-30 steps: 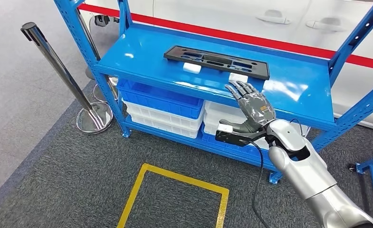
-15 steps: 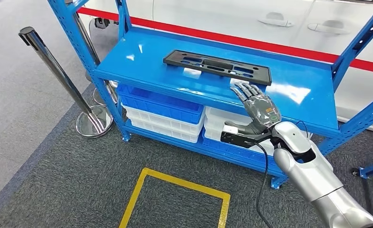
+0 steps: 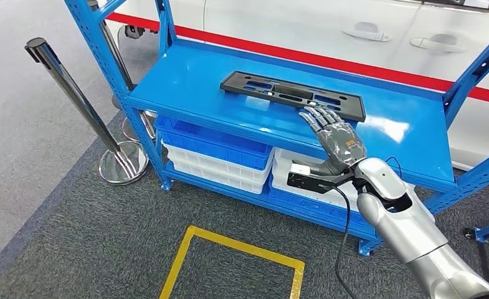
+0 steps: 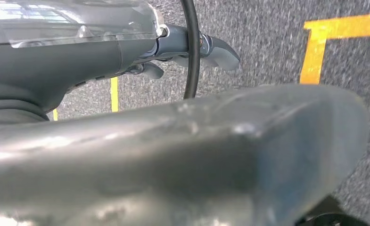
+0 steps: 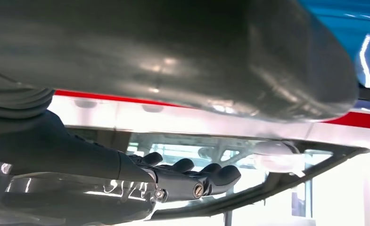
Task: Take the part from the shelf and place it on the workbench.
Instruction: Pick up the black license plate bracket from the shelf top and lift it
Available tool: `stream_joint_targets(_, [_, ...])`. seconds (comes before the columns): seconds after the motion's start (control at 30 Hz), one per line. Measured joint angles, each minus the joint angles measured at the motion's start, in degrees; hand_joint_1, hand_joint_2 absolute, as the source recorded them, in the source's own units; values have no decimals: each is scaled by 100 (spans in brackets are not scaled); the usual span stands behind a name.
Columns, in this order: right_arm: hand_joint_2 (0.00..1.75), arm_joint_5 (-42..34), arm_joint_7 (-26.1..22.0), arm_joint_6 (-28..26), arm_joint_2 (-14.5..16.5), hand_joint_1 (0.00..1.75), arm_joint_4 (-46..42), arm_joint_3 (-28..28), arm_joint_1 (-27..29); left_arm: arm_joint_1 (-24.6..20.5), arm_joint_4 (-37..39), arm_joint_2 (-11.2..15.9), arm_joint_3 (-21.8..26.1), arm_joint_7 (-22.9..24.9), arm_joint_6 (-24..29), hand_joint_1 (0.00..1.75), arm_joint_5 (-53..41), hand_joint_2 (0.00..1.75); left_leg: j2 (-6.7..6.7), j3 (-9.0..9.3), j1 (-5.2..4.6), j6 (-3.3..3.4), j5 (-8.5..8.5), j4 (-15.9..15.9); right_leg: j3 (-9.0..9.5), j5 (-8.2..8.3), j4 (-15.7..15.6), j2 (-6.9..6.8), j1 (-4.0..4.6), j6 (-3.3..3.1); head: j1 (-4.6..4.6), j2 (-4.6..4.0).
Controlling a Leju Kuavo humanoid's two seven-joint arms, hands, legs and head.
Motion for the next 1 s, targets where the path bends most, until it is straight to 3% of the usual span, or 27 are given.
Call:
stream_joint_targets(0.07, [0, 2, -2, 13, 36, 0, 4, 22, -74, -51, 0, -40, 3, 37, 23, 0, 23, 0, -5, 60, 16, 84, -6, -55, -107, -156, 270, -7, -12, 39, 1, 0])
stream_joint_targets(0.17, [0, 7, -4, 23, 121, 0, 71, 86, -179, -113, 0, -90, 32, 106, 48, 0, 68, 0, -6, 118, -1, 156, -52, -72, -749, -539, 1354, -5, -8, 46, 1, 0])
stream_joint_targets(0.2, [0, 5, -1, 25, 153, 0, 106, 116, -195, -123, 0, -99, 43, 112, 54, 0, 70, 0, -7, 137, -11, 166, -75, -69, -929, -543, 1579, -5, -7, 44, 1, 0])
stream_joint_targets(0.23, [0, -3, 3, 25, 178, 0, 138, 144, -203, -125, 0, -107, 51, 102, 57, 0, 68, 0, -11, 164, -19, 171, -102, -64, -1017, -440, 1611, -5, -7, 37, 1, 0])
stream_joint_targets(0.27, [0, -16, 9, 22, 191, 0, 160, 163, -207, -117, 0, -109, 56, 81, 57, 0, 60, 0, -18, 203, -27, 169, -134, -60, -981, -230, 1414, -5, -4, 20, 1, 0])
stream_joint_targets(0.33, [0, -62, 25, 9, 198, 0, 184, 176, -219, -75, 2, -112, 67, 23, 45, 0, 40, 0, -32, 293, -44, 153, -210, -54, -706, 256, 687, -5, 17, -44, 1, 0])
stream_joint_targets(0.4, [0, -110, 35, -10, 193, 0, 191, 173, -230, -37, 7, -114, 78, -18, 26, 0, 15, 0, -42, 339, -61, 110, -273, -39, -481, 430, 156, -6, 60, -99, 1, 0])
stream_joint_targets(0.5, [0, -148, 35, -25, 181, 0, 191, 172, -228, -13, 11, -113, 93, -38, 16, 0, -7, 0, -40, 350, -56, 38, -308, -56, -441, 365, 45, 2, 92, -135, 0, 0])
stream_joint_targets(0.6, [0, -158, 48, -34, 177, 0, 174, 171, -219, -9, 12, -118, 109, -30, 45, 0, -33, 0, -16, 299, -60, -40, -434, 117, -336, 355, -44, -4, 19, -185, -1, 0])
stream_joint_targets(0.63, [0, -161, 76, -44, 174, 0, 168, 169, -209, -8, 14, -145, 111, -4, 100, 0, -68, 0, -7, 177, -51, -72, -551, 372, -289, 340, -67, -9, -2, -207, -1, 0])
stream_joint_targets(0.7, [0, -162, 142, -74, 163, 0, 163, 164, -153, 3, 17, -258, 103, 71, 272, 0, -160, 0, 0, -250, -17, -130, -823, 1151, -223, 285, -73, -16, 0, -234, -1, 0])
stream_joint_targets(0.73, [0, -162, 168, -86, 155, 0, 159, 161, -102, 16, 19, -316, 94, 104, 354, 0, -197, 0, 2, -452, 1, -152, -879, 1463, -188, 254, -72, -15, -1, -233, -1, 0])
stream_joint_targets(0.77, [0, -162, 181, -93, 146, 0, 151, 156, -45, 31, 21, -369, 86, 125, 410, 0, -220, 0, 4, -571, 15, -168, -822, 1588, -145, 219, -71, -13, -4, -225, -1, 0])
stream_joint_targets(0.8, [0, -162, 189, -97, 134, 0, 138, 150, 4, 47, 22, -407, 79, 139, 441, 0, -234, 0, 6, -579, 27, -176, -653, 1488, -96, 183, -69, -8, -9, -213, -1, 0])
stream_joint_targets(0.87, [0, -163, 202, -99, 113, 0, 97, 136, 59, 65, 27, -463, 73, 144, 443, 0, -248, 0, 13, -316, 42, -169, -154, 755, 9, 98, -65, 2, -20, -173, -1, 0])
stream_joint_targets(0.9, [0, -165, 206, -103, 103, 0, 79, 128, 64, 64, 32, -482, 72, 143, 433, 0, -249, 0, 15, -161, 36, -156, -3, 398, 42, 59, -57, 9, -13, -143, 0, 0])
stream_joint_targets(0.93, [0, -167, 209, -108, 92, 0, 61, 121, 68, 59, 37, -499, 70, 143, 424, 0, -250, 0, 17, -53, 28, -130, 64, 150, 58, 31, -54, 15, -5, -111, 0, 0])
stream_joint_targets(1.0, [0, -172, 212, -118, 73, 0, 32, 112, 79, 50, 44, -517, 67, 142, 420, 0, -250, 0, 14, 3, 2, -66, 1, 25, 54, 3, -61, 22, 17, -49, 0, 0])
